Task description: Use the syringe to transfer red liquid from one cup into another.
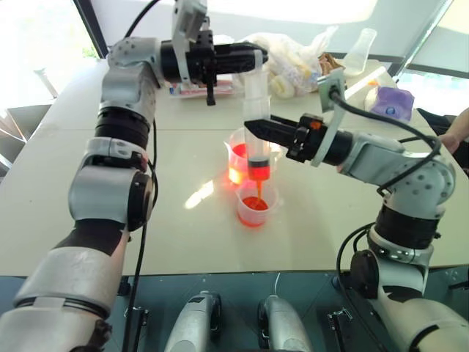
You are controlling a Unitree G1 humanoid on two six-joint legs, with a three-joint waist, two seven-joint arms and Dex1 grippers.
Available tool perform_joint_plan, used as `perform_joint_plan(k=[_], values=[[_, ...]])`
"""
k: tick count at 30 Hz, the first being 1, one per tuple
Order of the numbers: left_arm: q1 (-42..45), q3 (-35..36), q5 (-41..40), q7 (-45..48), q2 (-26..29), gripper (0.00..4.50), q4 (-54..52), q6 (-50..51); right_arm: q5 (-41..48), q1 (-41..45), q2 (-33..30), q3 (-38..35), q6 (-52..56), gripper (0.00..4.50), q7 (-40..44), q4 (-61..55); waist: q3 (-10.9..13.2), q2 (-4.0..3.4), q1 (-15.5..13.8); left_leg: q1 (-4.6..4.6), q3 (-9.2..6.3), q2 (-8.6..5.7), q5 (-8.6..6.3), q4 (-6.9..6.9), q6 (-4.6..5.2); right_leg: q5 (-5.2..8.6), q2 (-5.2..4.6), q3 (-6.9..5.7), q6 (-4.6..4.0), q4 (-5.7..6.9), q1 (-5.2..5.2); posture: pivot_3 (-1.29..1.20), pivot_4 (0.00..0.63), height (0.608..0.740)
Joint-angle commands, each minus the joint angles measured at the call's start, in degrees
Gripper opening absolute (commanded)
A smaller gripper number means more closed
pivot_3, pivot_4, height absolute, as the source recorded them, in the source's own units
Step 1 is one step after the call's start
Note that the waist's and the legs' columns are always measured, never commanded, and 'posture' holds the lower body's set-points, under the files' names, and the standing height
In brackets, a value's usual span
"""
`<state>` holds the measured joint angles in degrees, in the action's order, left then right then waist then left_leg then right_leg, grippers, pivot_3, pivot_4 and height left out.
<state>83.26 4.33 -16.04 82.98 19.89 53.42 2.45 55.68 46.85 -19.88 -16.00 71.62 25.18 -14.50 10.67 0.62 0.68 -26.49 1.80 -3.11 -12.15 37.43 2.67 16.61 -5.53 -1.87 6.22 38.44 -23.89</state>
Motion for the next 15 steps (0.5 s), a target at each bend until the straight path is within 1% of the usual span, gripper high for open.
perform_joint_plan(k=[1,9,15], values=[[-0.23,0.09,-1.87,1.0,-0.81,0.0,-3.97,2.21,-0.83,0.19,-1.17,0.28,-4.55,1.49,0.95,-0.92,0.0,0.0,-0.04,0.0,0.0,0.0,0.0,0.0,0.0,0.0,0.0,0.0,0.0,0.0,0.0,0.0,0.15,0.74],[-3.29,-1.04,-2.28,1.38,-1.19,0.0,-9.01,5.59,-0.52,0.0,-2.73,1.0,-6.77,1.49,1.39,-0.46,0.0,0.0,0.03,0.01,-0.01,0.01,0.0,0.02,0.01,0.0,0.0,0.0,0.0,0.01,0.02,0.0,0.15,0.74],[-6.29,-2.06,-2.99,1.22,-2.62,0.0,-13.91,8.44,-1.02,0.15,-3.29,0.84,-8.13,1.49,1.28,-0.02,0.0,0.0,-0.03,0.01,-0.02,0.01,0.0,0.06,0.01,0.0,-0.01,0.0,0.0,0.01,0.04,0.0,0.15,0.74]])
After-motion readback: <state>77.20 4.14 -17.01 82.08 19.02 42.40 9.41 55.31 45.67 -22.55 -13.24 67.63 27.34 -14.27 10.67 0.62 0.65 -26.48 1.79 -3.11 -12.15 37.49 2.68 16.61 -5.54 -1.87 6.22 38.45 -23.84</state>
